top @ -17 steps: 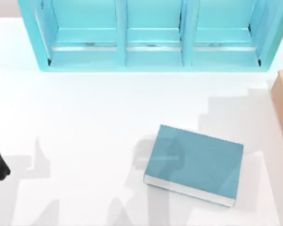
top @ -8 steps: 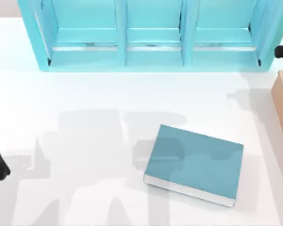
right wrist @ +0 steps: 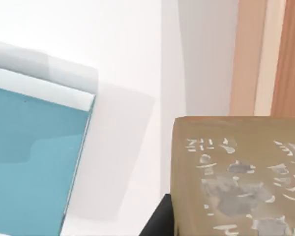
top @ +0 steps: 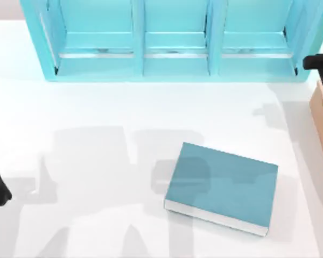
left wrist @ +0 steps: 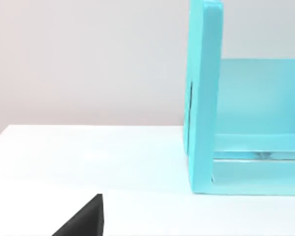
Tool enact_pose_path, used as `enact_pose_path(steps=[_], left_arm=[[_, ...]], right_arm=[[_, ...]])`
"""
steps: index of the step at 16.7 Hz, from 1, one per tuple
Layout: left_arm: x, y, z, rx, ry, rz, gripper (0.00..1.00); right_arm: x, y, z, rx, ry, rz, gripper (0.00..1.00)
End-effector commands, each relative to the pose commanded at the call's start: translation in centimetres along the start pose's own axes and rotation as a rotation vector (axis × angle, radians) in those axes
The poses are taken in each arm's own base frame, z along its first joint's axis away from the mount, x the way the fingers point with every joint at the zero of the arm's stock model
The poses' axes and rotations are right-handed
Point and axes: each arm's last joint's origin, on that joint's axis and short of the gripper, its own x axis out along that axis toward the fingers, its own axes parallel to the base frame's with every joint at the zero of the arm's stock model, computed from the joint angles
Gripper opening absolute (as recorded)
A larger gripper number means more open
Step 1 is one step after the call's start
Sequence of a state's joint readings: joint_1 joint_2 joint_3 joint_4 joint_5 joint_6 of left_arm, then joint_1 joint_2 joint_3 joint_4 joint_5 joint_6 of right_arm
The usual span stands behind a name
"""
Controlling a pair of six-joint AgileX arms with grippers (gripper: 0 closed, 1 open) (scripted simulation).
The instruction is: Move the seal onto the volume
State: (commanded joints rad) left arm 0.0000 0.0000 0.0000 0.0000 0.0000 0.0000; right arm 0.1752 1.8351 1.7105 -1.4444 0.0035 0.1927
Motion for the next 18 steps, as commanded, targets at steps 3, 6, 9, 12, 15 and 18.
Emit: enact_pose_path(steps=[3, 6, 9, 12, 15, 18], left_arm=[[0.0, 0.0, 0.0, 0.000, 0.000, 0.000, 1.00], [0.0, 0.0, 0.0, 0.000, 0.000, 0.000, 1.00], [0.0, 0.0, 0.0, 0.000, 0.000, 0.000, 1.00], [0.0, 0.0, 0.0, 0.000, 0.000, 0.000, 1.00], [0.0, 0.0, 0.0, 0.000, 0.000, 0.000, 1.00], [0.0, 0.0, 0.0, 0.000, 0.000, 0.000, 1.00]], right_arm=[[1.4, 3.1, -0.2, -0.006, 0.004, -0.002, 0.00], [3.1, 6.7, -0.8, -0.004, 0.003, 0.001, 0.00], [4.7, 10.3, -1.9, -0.002, 0.000, 0.001, 0.00], [6.6, 13.9, -3.6, 0.000, 0.003, -0.001, 0.00], [7.9, 16.3, -5.2, 0.002, 0.000, 0.001, 0.00], [8.0, 16.5, -5.4, 0.002, -0.001, 0.002, 0.00]])
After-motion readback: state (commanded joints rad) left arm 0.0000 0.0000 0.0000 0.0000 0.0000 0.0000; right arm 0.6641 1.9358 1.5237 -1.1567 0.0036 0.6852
